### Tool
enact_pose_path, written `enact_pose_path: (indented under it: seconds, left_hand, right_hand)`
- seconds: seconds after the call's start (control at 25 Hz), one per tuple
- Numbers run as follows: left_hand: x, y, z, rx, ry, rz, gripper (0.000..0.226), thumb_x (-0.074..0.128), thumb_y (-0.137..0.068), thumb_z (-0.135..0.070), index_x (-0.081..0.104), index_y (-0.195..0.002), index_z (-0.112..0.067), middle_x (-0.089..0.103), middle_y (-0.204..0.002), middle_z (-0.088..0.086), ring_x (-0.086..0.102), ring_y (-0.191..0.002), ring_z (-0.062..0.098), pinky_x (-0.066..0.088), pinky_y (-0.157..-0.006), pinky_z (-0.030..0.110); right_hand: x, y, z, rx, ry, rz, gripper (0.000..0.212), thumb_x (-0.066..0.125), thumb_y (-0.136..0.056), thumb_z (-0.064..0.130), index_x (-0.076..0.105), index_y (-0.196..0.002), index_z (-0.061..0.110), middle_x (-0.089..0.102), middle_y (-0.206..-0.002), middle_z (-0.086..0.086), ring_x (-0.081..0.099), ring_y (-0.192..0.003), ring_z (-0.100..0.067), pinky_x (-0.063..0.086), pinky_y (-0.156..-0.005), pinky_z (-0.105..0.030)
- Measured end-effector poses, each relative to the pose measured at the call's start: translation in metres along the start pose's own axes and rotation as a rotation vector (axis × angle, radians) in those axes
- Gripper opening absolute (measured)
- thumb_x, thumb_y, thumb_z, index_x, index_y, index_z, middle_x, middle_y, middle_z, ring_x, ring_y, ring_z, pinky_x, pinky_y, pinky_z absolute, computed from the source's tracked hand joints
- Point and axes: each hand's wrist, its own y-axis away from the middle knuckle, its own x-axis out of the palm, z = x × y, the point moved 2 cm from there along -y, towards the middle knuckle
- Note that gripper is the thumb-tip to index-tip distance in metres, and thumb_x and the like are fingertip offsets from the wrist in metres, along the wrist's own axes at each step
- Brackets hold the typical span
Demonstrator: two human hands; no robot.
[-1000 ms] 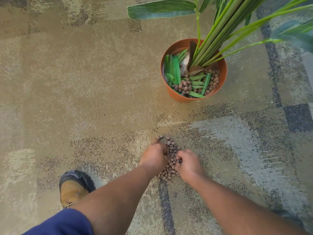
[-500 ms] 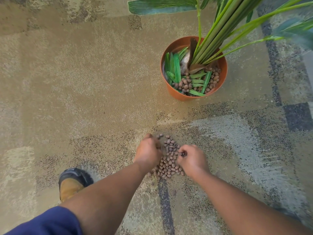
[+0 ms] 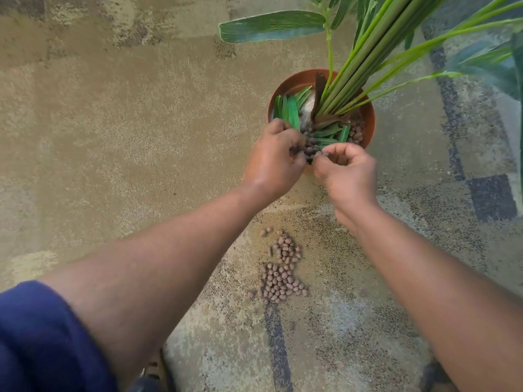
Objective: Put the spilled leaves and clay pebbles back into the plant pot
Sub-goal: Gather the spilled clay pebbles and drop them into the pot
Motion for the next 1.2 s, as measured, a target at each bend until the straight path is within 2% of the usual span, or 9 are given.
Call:
enact_pose_path:
  seconds: [0.12,0.32,0.52,0.64,0.72,0.8,0.92,1.04,1.2]
  left_hand:
    - [0.004,-0.007,0.007,-0.011,-0.028,0.055,0.016,0.072,-0.088,-0.007,0.075,-0.102,-0.012,0.061,-0.112,0.006,0.067,-0.092,0.025,0.059,-0.085,0.041]
    - [0.008,0.004,0.011,0.063,0.009,-0.052,0.013,0.071,-0.09,-0.003,0.073,-0.102,-0.006,0.063,-0.113,0.009,0.063,-0.097,0.025,0.059,-0.083,0.042]
    - [0.011,0.046,0.026,0.105,-0.066,-0.119,0.02,0.061,-0.087,0.008,0.062,-0.095,-0.01,0.054,-0.11,0.003,0.052,-0.098,0.018,0.05,-0.082,0.031]
    - [0.024,0.079,0.056,-0.038,-0.192,0.177,0.038,0.063,-0.092,0.002,0.064,-0.124,-0.017,0.055,-0.129,0.0,0.051,-0.12,0.02,0.045,-0.108,0.037]
    - [0.034,0.1,0.075,-0.153,-0.256,0.441,0.058,0.064,-0.093,-0.004,0.051,-0.144,-0.027,0.046,-0.144,-0.005,0.044,-0.133,0.019,0.033,-0.12,0.04]
    - [0.042,0.117,0.086,-0.192,-0.284,0.591,0.066,0.065,-0.09,-0.002,0.048,-0.146,-0.034,0.042,-0.145,-0.009,0.041,-0.132,0.018,0.031,-0.12,0.041]
    - [0.052,0.132,0.093,-0.163,-0.378,0.624,0.059,0.067,-0.09,-0.006,0.053,-0.14,-0.033,0.043,-0.141,-0.009,0.037,-0.131,0.018,0.035,-0.119,0.041]
    - [0.058,0.137,0.093,-0.186,-0.389,0.601,0.048,0.067,-0.09,-0.006,0.057,-0.131,-0.027,0.045,-0.132,-0.008,0.042,-0.122,0.017,0.047,-0.109,0.038]
    - [0.062,0.14,0.093,-0.215,-0.377,0.612,0.049,0.067,-0.089,-0.004,0.057,-0.132,-0.025,0.052,-0.127,-0.004,0.049,-0.119,0.018,0.048,-0.107,0.037]
  right_hand:
    - [0.001,-0.005,-0.001,0.06,-0.04,-0.002,0.017,0.079,-0.083,0.003,0.07,-0.083,0.018,0.065,-0.071,0.004,0.06,-0.066,-0.014,0.056,-0.068,-0.037]
    - [0.004,-0.007,-0.008,0.1,-0.147,-0.048,0.029,0.078,-0.088,0.003,0.068,-0.113,0.012,0.069,-0.089,0.003,0.069,-0.071,-0.004,0.064,-0.077,-0.029]
    - [0.0,0.014,-0.028,-0.178,0.181,-0.057,0.024,0.074,-0.09,0.005,0.066,-0.098,0.027,0.069,-0.101,0.002,0.069,-0.079,-0.008,0.061,-0.069,-0.021]
    - [-0.002,0.032,-0.066,-0.116,0.451,0.14,0.025,0.072,-0.091,0.009,0.065,-0.098,0.032,0.068,-0.102,0.007,0.066,-0.081,-0.004,0.06,-0.068,-0.02]
    - [0.0,0.044,-0.098,0.016,0.683,0.335,0.036,0.072,-0.091,0.013,0.064,-0.122,0.03,0.063,-0.126,0.008,0.066,-0.087,-0.006,0.062,-0.073,-0.023]
    - [0.003,0.056,-0.125,0.093,0.853,0.494,0.061,0.074,-0.089,0.017,0.051,-0.144,0.029,0.048,-0.143,0.007,0.065,-0.106,-0.015,0.063,-0.087,-0.033]
    - [0.007,0.063,-0.151,0.028,1.019,0.589,0.073,0.075,-0.087,0.016,0.043,-0.151,0.026,0.044,-0.137,0.003,0.055,-0.117,-0.017,0.055,-0.103,-0.039]
    - [0.008,0.062,-0.161,-0.105,1.103,0.539,0.052,0.07,-0.09,0.009,0.054,-0.138,0.022,0.048,-0.128,0.001,0.052,-0.113,-0.016,0.052,-0.106,-0.037]
    - [0.013,0.064,-0.162,-0.191,1.132,0.558,0.027,0.065,-0.094,0.012,0.063,-0.119,0.021,0.059,-0.12,0.0,0.057,-0.107,-0.017,0.053,-0.102,-0.035]
